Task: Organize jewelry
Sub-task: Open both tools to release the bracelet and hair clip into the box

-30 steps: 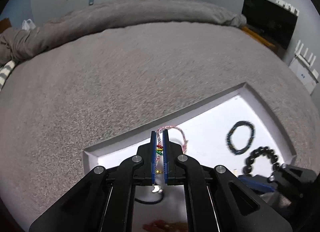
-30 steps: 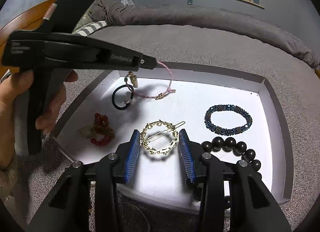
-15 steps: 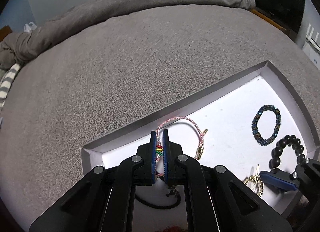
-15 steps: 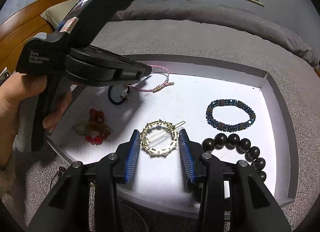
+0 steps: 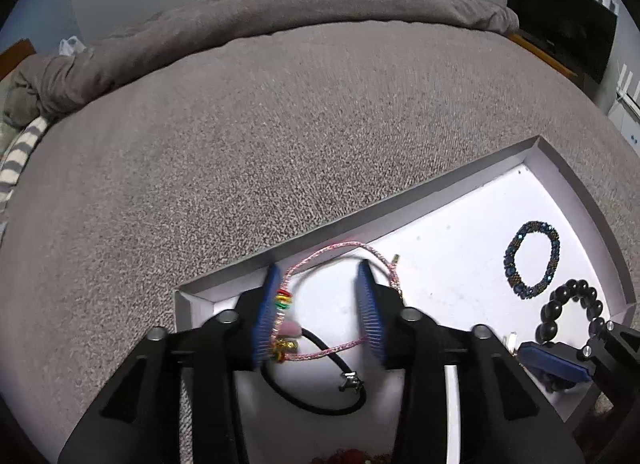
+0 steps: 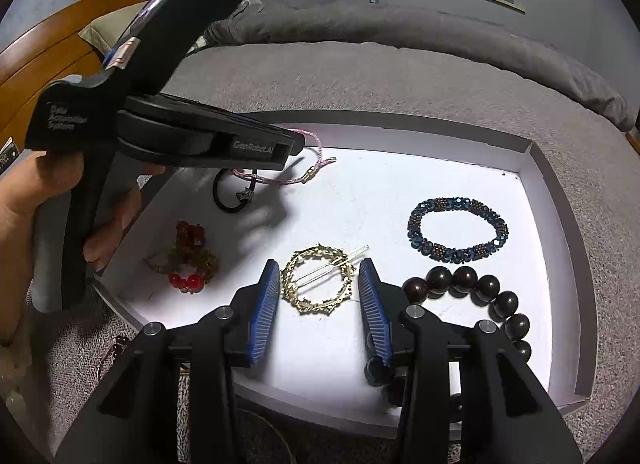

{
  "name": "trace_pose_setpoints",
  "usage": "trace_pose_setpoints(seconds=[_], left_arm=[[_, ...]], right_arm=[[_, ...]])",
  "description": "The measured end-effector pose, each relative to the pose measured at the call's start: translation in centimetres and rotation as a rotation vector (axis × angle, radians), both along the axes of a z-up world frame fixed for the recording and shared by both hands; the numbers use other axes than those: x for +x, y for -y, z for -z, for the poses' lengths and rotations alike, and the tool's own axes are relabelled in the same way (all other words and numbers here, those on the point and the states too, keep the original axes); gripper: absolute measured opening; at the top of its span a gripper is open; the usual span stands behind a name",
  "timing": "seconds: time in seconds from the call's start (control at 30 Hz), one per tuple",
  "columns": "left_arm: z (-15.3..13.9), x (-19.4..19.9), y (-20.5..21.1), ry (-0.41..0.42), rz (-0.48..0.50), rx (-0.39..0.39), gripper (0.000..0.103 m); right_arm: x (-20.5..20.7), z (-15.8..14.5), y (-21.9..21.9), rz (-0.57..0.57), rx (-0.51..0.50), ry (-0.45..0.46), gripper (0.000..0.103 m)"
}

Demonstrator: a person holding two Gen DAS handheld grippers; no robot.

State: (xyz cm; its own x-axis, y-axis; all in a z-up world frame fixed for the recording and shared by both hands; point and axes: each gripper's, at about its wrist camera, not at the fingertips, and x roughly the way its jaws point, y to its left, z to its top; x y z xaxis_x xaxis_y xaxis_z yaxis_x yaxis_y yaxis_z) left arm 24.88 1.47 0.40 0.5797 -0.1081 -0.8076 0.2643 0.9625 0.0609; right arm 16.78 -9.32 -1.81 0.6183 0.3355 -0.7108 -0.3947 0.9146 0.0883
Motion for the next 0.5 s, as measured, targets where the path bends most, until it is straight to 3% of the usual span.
trace_pose_setpoints(seconds=[0.13, 0.23, 0.27, 0.5], left_arm=[[-0.8, -0.7, -0.2, 0.028, -0.009, -0.021, 0.054], [-1.4, -1.3, -0.5, 0.05, -0.034, -0.021, 0.06], [-1.6, -1.5, -0.5, 0.065, -0.043, -0.019, 0.068], [-3.1, -3.5, -0.5, 0.115, -0.065, -0.015, 0.076]], right_arm=[[-0.4, -0.5, 0.4, 0.006, 0.014, 0.026, 0.056], [-0.7, -0.9, 0.5, 0.008, 0.016, 0.04, 0.056], [-0.8, -1.0, 0.6, 0.009, 0.016, 0.041, 0.056], [-2.8, -2.5, 1.6, 0.029, 0.02, 0.068, 0.064]])
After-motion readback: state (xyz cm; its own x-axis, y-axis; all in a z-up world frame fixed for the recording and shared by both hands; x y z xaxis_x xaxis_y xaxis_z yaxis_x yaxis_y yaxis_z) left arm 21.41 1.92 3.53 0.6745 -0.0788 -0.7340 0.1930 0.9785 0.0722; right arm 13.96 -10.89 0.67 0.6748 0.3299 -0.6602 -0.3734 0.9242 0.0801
